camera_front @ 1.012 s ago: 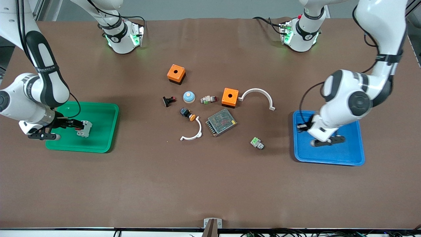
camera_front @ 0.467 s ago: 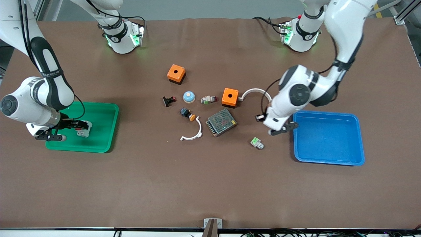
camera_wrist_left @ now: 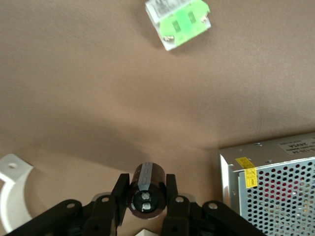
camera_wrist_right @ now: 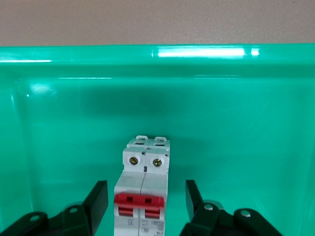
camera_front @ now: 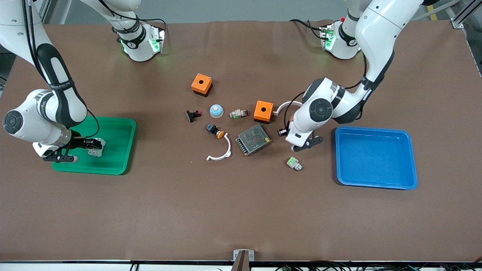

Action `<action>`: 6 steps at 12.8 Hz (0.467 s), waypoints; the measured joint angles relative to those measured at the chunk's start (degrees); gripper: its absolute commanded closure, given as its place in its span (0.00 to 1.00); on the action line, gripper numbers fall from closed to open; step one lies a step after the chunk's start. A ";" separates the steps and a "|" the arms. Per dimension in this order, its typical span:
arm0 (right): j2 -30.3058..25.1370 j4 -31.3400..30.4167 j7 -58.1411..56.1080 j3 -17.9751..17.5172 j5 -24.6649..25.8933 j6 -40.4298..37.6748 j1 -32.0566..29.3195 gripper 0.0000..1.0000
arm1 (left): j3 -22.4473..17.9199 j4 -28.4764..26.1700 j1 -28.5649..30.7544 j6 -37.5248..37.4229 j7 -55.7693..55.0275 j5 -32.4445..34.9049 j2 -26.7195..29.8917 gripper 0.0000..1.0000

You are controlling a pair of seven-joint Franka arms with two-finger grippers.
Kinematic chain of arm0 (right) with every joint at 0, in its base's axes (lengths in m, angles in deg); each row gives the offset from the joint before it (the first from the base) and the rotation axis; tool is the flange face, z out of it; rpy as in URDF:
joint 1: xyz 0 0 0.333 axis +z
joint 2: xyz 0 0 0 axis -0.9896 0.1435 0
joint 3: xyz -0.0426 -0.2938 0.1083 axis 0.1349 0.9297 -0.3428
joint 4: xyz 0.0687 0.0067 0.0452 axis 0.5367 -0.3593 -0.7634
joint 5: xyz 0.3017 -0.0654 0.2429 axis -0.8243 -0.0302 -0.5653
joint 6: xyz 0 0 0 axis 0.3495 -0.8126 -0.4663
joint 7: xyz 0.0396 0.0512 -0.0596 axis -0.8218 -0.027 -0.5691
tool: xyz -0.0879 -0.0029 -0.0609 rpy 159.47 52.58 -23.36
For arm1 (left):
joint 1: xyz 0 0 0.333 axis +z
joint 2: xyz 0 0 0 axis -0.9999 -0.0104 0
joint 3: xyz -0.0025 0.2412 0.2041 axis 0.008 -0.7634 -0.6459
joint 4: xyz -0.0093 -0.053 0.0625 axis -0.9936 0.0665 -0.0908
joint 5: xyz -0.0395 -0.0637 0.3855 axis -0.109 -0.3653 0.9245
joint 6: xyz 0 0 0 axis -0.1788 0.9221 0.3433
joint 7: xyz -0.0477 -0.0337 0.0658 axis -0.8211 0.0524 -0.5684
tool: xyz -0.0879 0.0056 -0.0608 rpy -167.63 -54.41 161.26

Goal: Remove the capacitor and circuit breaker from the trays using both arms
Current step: 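Carry the capacitor to the metal box while the right gripper grasps the breaker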

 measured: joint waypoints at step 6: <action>0.00 0.02 0.00 0.00 -0.18 -0.61 0.00 0.67 | -0.07 0.54 -1.44 1.70 -1.68 1.20 -2.63 0.44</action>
